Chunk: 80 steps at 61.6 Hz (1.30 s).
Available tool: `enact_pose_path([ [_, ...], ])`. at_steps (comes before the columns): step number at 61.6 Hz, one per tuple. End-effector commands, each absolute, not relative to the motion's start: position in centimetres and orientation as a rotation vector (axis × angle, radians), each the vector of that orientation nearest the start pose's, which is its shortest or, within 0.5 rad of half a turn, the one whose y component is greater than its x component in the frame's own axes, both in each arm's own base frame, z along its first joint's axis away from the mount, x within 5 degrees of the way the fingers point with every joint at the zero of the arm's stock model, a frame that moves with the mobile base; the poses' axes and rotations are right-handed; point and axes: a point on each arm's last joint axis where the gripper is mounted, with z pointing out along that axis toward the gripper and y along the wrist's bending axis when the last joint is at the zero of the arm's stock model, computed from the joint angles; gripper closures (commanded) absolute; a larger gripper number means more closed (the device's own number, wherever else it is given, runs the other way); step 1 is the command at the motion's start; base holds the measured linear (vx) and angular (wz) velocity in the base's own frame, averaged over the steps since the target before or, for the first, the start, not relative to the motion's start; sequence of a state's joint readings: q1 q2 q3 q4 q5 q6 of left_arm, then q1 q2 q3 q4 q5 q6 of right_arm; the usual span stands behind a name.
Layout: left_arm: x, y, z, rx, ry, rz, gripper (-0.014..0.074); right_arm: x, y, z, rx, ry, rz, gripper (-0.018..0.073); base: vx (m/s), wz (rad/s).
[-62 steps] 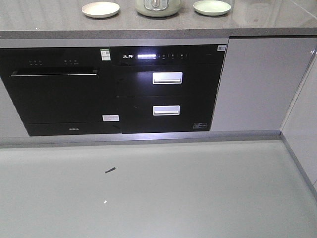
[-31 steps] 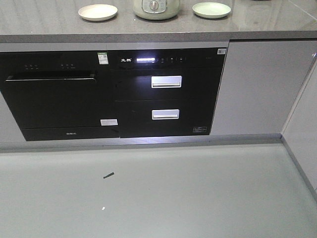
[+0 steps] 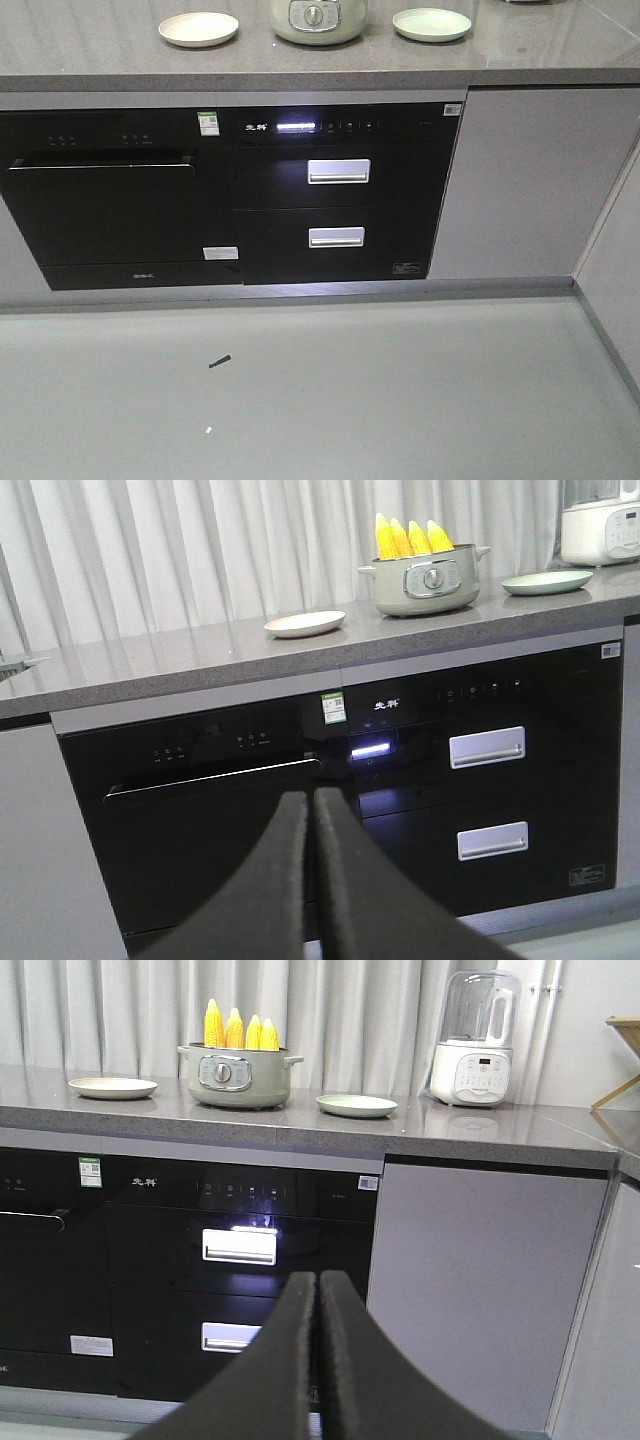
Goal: Distribute corn equally
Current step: 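Continue driving the base closer to the counter with the corn pot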
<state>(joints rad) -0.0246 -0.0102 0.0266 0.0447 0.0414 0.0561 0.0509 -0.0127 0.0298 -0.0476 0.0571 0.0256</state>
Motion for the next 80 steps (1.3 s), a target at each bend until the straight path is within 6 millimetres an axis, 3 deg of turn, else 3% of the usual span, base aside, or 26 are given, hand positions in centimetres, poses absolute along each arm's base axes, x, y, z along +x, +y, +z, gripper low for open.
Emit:
enact_pose_path([
  [1,5.50,-0.15,20.76,0.082,1.449,0.050,0.0603,5.63,0.27,20.29,-0.062,1.487,0.010,0.0564,0.05,0.00],
  [80,5.50,-0.15,20.76,0.082,1.449,0.050,0.0603,5.63,0.27,20.29,-0.062,1.487,0.010,0.0564,0.05,0.01],
])
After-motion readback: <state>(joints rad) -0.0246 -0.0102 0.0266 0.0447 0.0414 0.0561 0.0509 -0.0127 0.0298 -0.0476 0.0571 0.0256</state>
